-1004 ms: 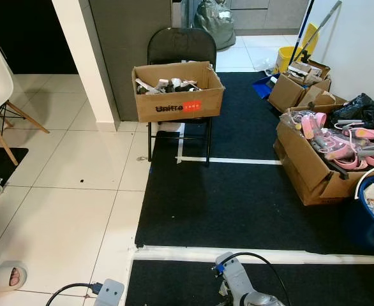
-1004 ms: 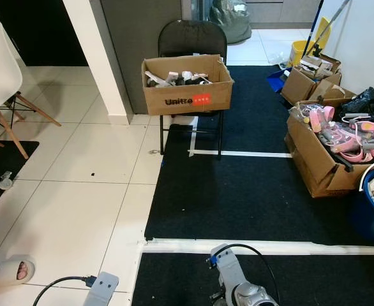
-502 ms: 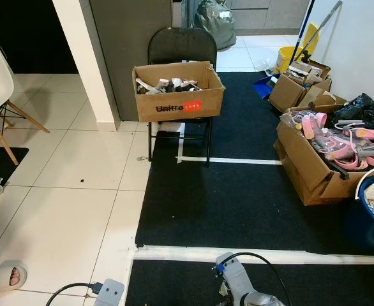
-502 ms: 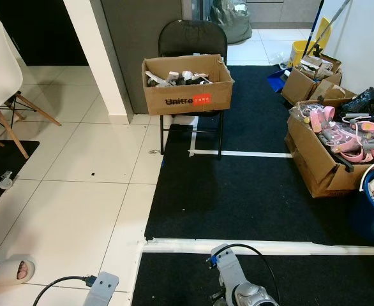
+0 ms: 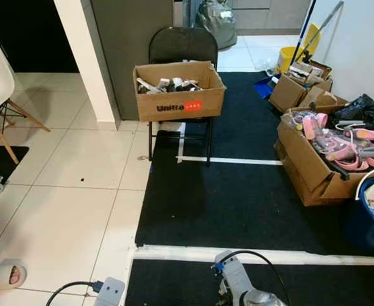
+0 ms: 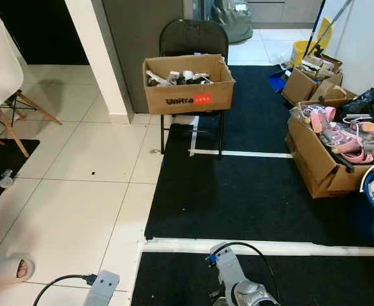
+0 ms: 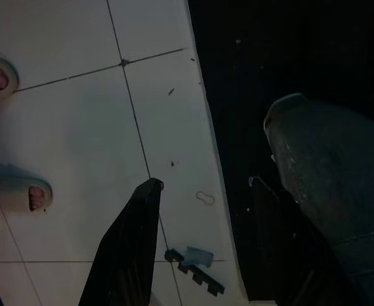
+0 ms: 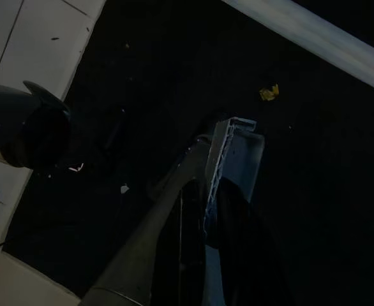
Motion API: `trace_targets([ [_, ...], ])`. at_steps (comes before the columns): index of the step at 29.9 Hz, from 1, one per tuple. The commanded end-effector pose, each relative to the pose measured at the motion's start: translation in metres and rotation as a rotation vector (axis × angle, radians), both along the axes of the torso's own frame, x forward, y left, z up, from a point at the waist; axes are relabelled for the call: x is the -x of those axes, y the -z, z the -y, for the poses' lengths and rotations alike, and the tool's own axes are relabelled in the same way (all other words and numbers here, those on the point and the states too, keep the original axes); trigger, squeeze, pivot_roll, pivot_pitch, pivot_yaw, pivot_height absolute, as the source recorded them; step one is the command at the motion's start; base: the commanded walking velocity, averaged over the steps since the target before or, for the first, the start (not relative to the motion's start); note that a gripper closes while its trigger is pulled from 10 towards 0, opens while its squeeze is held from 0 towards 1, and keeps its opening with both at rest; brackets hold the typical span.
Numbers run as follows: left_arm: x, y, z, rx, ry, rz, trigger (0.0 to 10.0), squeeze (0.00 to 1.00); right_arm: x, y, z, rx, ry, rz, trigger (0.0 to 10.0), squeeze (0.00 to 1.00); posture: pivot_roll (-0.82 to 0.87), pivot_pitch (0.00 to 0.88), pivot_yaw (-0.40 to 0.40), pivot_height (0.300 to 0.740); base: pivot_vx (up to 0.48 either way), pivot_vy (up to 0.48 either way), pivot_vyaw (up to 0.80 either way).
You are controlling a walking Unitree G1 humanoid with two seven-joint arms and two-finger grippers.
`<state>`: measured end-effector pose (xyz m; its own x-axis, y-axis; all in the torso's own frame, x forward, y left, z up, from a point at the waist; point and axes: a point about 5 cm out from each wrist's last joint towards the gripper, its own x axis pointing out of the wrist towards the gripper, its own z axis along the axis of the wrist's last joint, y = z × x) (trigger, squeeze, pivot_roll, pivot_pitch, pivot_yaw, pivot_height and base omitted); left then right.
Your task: Picking trash to rubbish bin
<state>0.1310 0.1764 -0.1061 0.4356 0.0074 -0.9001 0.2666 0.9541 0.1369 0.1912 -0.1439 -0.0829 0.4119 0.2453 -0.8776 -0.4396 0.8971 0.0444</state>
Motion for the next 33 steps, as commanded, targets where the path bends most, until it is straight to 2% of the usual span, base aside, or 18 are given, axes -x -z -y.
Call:
trace_targets([
  [1, 0.0076, 0.0028, 0.0033, 0.016, -0.022, -0.023, 10.0, 0.00, 0.0004, 0.0003, -0.0040, 0.003, -0.027, -0.007, 10.0, 0.00, 0.01, 0.015, 0.014, 0.740, 0.000, 0.000, 0.00],
  [14, 0.0119, 0.0039, 0.0018, 0.021, -0.062, -0.027, 10.0, 0.00, -0.0013, -0.0006, -0.0059, 0.008, -0.053, -0.006, 10.0, 0.00, 0.03, 0.016, 0.002, 0.740, 0.000, 0.000, 0.00],
  [33, 0.0114, 0.0039, 0.0027, 0.022, -0.052, -0.028, 10.0, 0.00, 0.0012, 0.0007, -0.0027, 0.020, -0.045, -0.009, 10.0, 0.00, 0.02, 0.014, 0.002, 0.740, 0.000, 0.000, 0.00],
])
